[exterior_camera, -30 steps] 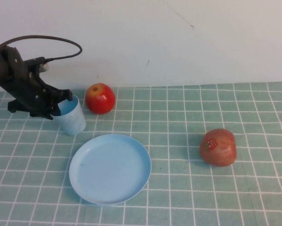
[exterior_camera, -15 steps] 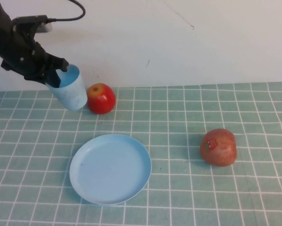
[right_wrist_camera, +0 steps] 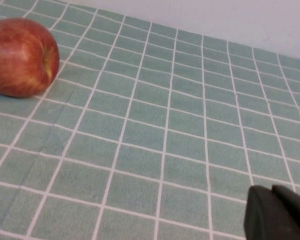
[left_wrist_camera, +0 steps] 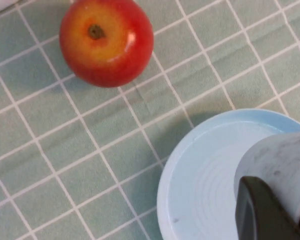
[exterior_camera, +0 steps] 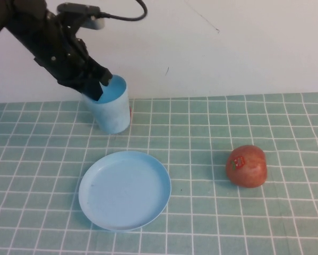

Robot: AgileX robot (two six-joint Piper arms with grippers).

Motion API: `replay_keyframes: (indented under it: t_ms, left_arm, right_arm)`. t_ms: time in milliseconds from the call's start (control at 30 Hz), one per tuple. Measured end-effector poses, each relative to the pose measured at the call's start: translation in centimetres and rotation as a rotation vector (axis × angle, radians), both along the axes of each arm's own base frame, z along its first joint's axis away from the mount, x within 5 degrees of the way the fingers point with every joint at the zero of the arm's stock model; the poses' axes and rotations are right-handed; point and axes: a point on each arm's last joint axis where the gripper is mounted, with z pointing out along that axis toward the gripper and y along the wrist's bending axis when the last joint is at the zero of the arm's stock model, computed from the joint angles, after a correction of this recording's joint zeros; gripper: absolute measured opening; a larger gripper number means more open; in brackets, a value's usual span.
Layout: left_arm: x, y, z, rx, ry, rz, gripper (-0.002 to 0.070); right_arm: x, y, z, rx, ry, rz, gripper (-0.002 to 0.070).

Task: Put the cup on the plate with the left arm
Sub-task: Place the cup on the plate

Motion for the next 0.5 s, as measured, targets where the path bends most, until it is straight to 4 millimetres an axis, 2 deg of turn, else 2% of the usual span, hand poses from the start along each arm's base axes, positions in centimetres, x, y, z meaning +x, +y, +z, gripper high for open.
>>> replay_keyframes:
  t_ms: [133,300,400,500]
  left_arm:
    - [-0.7,-1.6,-1.6,0.069,0.046,-0.01,0.0019]
    - [-1.9,-1.7,-6.1,0.108,0.178,0.004,0.0018]
    - [-2.4,-1.5,-8.9,0.115,0.203,0.024,0.0018]
    - [-2.7,-1.6,-10.8,0.085,0.199,0.056,0.0018]
  right_arm:
    - [0.0,0.0,0.0,0.0,0.0,0.0,-0.0002]
    - [0.0,0.0,0.0,0.0,0.0,0.0,-0.0002]
    - [0.0,0.0,0.0,0.0,0.0,0.0,-0.0002]
    - [0.0,0.0,0.0,0.0,0.0,0.0,-0.0002]
